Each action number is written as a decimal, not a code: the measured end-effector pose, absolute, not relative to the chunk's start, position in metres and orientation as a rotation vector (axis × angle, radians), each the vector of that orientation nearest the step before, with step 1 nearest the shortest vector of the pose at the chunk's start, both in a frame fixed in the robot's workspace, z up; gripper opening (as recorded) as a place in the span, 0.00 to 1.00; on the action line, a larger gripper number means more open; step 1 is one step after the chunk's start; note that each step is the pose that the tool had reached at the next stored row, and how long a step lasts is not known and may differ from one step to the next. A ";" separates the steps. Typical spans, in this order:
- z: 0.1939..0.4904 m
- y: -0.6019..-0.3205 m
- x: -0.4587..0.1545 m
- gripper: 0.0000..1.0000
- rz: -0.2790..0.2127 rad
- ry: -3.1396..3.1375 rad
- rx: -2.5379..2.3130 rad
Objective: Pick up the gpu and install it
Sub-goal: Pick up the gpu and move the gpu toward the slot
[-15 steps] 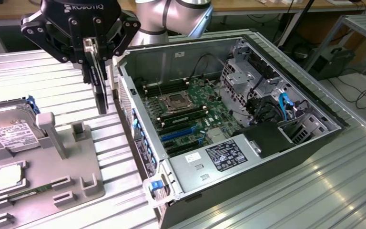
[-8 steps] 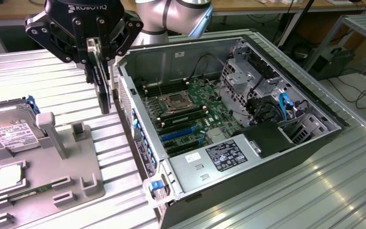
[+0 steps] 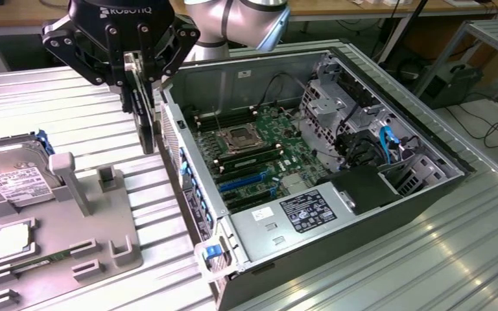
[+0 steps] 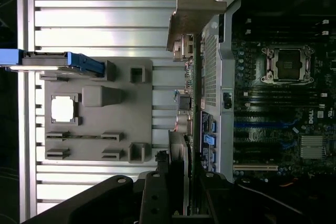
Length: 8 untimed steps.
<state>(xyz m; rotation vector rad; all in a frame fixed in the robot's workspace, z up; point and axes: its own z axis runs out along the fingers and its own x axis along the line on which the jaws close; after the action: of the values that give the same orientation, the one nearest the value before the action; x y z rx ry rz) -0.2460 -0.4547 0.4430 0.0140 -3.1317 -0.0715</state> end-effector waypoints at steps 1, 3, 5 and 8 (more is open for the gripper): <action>0.443 -0.455 -0.246 0.27 -0.071 -3.132 0.014; 0.443 -0.455 -0.245 0.27 -0.072 -3.132 0.014; 0.443 -0.455 -0.244 0.27 -0.072 -3.133 0.014; 0.442 -0.455 -0.242 0.27 -0.072 -3.134 0.014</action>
<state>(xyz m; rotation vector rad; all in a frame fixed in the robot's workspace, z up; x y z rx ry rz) -0.2422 -0.4547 0.4424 0.0140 -3.1336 -0.0715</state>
